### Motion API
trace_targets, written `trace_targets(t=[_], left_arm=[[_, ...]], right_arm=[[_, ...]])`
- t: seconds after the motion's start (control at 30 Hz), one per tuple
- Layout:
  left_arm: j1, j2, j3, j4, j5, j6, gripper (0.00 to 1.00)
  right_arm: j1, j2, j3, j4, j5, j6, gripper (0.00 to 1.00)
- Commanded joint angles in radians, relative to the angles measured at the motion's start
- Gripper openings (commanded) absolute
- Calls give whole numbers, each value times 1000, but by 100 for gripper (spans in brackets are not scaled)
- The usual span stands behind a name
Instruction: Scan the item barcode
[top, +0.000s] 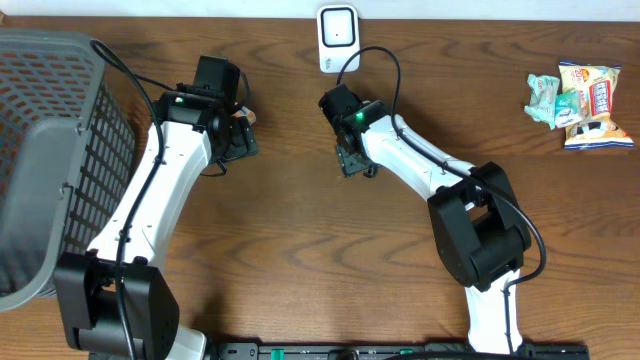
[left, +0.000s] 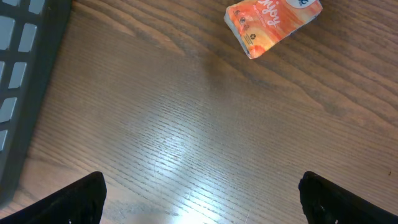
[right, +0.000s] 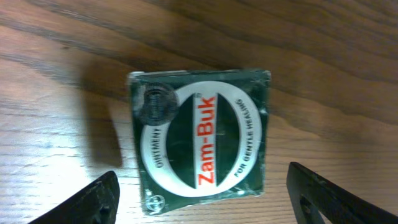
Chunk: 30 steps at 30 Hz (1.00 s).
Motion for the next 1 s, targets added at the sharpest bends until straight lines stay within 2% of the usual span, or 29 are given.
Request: trace_targets(t=[0.0, 0.07, 0.17, 0.3, 0.47, 0.6, 0.97], left_arm=[[2, 5, -9, -3, -20, 6, 98], [2, 5, -9, -3, -20, 6, 98], [2, 5, -9, -3, -20, 6, 98], [2, 5, -9, -3, -20, 6, 98], [2, 5, -9, -3, -20, 6, 97], [2, 5, -9, -3, -20, 6, 98], [2, 5, -9, -3, -20, 6, 98]], right_arm=[[-20, -24, 29, -5, -62, 13, 83], [-39, -32, 56, -16, -100, 13, 86], [-102, -48, 126, -37, -203, 12, 99], [-184, -51, 168, -32, -336, -50, 99], [-309, -30, 160, -31, -611, -158, 82], [-343, -10, 126, -24, -734, -217, 79], [-333, -5, 24, 90, -778, -184, 73]])
